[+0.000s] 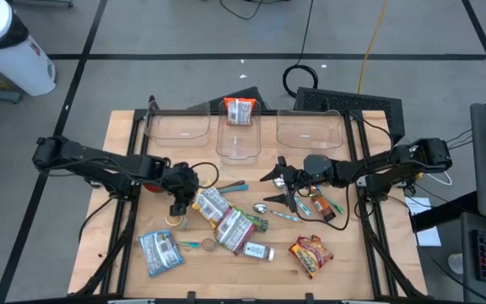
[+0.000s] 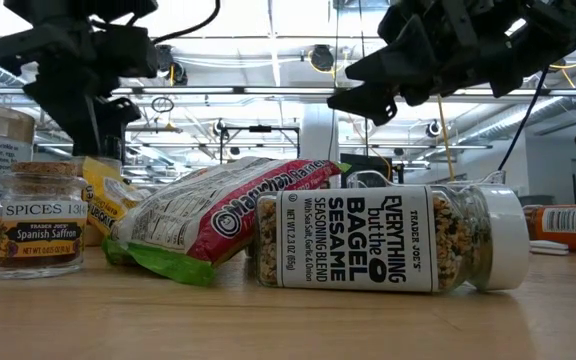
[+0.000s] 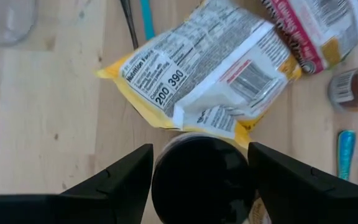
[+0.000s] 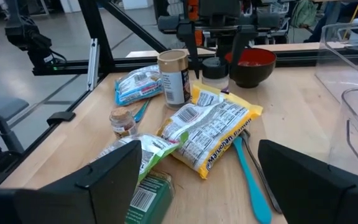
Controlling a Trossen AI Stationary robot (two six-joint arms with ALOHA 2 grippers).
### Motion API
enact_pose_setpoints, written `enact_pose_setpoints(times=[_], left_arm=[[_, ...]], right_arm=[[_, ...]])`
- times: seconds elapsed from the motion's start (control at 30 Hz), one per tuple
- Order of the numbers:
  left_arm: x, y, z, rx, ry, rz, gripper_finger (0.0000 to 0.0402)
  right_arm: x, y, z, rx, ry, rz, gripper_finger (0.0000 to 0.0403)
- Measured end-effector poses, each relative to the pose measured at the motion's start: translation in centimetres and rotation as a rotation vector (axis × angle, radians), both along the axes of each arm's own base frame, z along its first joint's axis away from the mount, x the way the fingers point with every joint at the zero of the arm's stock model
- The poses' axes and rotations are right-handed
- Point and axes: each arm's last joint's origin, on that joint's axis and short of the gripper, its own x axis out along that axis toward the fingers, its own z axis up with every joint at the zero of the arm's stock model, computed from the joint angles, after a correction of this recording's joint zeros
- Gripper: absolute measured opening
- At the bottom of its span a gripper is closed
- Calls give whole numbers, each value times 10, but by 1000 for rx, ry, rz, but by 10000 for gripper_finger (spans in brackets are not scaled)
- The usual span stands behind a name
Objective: Pick & Place Food Item
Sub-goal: Put the purple seasoning bottle into the left transparent bin
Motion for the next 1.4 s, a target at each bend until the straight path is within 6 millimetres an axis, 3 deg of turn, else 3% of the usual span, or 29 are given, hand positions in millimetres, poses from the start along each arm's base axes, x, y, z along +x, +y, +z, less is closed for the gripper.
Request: enact_pose_setpoints(times=[0.37, 0.6, 0.73, 1.07, 1.4], left_arm=[[-3, 1, -2, 17, 39, 2, 270], [-1, 6, 8, 32, 43, 28, 215], [2, 8, 19, 48, 25, 3, 211], [5, 16, 67, 111, -7, -70, 220], [-4, 39, 123, 246, -13, -33, 215]], right_arm=[[0, 0, 0, -1, -1, -1, 313], [0, 0, 0, -1, -1, -2, 313], [0, 0, 0, -1, -1, -1, 313], [0, 0, -1, -2, 8, -1, 313], [0, 0, -1, -3, 8, -1, 312]])
